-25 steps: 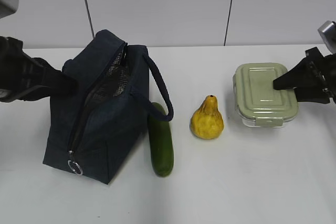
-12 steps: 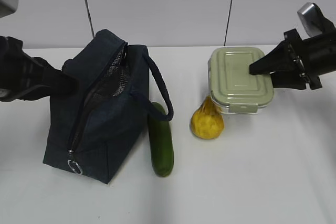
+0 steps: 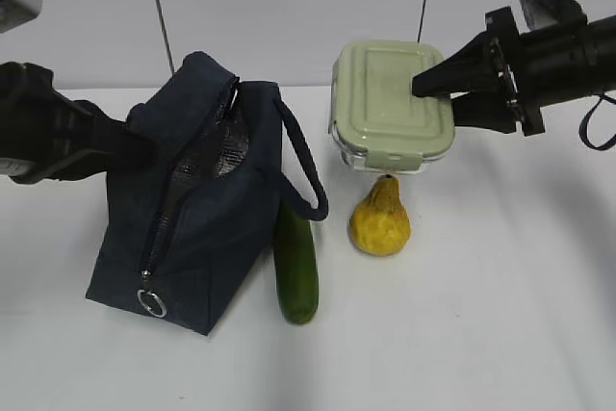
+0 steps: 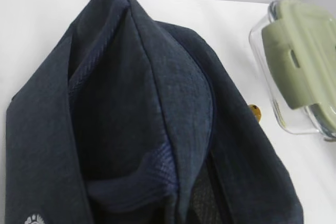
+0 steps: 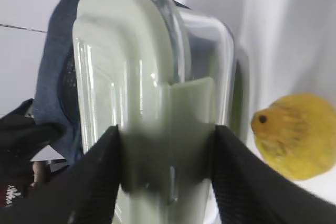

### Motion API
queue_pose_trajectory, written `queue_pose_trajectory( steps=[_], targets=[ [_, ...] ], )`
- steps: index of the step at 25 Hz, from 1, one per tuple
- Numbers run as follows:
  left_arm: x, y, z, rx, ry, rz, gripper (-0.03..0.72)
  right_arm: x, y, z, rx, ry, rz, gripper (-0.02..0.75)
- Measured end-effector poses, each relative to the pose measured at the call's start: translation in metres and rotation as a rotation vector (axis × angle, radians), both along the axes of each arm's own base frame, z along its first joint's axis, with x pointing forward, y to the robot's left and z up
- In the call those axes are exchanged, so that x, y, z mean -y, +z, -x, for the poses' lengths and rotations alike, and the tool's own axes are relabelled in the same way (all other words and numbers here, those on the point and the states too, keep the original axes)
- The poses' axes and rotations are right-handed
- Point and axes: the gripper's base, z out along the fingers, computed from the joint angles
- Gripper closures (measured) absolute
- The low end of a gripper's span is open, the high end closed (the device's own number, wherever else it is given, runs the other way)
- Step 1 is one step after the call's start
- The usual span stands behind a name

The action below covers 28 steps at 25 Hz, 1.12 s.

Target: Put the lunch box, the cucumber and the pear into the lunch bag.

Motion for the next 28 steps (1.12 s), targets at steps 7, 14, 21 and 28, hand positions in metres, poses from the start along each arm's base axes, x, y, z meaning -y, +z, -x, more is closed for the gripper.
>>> queue_pose_trajectory(
  steps=[7, 14, 21, 28],
  targets=[
    [0.015, 0.002, 0.003, 0.044, -0.023, -0.010, 0.687, -0.010, 0.018, 0.001, 0.040, -0.024, -0.082, 0.355],
    [0.021, -0.003, 0.000, 0.042, -0.015, -0.014, 0.687, -0.041, 0.021, 0.005, 0.045, 0.043, -0.113, 0.355],
    [0.022, -0.014, -0.005, 0.007, -0.012, -0.025, 0.687, -0.063, 0.024, 0.009, 0.059, 0.091, -0.147, 0.355],
    [0.022, -0.013, -0.005, 0.006, -0.009, -0.021, 0.687, -0.072, 0.028, 0.009, 0.076, 0.094, -0.186, 0.355]
  ],
)
